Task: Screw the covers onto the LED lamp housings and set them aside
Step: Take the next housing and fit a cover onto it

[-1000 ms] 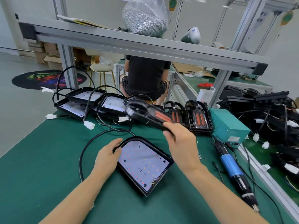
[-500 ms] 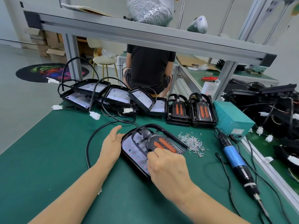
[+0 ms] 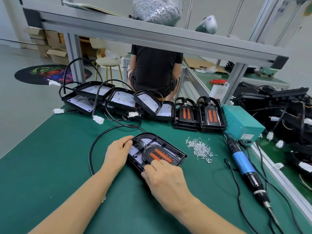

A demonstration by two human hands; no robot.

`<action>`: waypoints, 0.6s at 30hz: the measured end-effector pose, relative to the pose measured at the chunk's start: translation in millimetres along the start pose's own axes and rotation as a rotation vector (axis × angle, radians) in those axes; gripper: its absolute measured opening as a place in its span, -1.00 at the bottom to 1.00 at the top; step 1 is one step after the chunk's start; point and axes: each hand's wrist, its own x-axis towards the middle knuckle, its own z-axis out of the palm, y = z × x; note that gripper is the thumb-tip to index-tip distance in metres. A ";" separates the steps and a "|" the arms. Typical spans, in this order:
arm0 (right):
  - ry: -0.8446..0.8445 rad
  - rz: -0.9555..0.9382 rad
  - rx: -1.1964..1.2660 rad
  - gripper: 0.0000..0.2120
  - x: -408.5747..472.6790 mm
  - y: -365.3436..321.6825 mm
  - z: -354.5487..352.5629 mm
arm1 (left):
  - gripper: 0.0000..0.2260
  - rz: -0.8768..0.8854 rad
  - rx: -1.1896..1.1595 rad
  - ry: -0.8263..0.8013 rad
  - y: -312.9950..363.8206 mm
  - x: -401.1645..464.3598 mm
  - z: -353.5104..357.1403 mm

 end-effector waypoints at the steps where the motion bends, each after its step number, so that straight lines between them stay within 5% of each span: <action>1: -0.002 -0.001 -0.004 -0.72 -1.3 0.8 0.4 | -0.75 0.005 0.006 0.001 0.3 0.0 0.2; 13: -0.099 0.000 0.150 -0.84 -16.3 7.6 0.2 | -0.74 0.028 0.075 0.060 0.6 -1.2 -3.0; 18: -0.254 0.077 0.167 -0.70 -27.6 15.8 -1.2 | -0.73 0.054 0.163 0.044 -1.0 -1.4 -2.7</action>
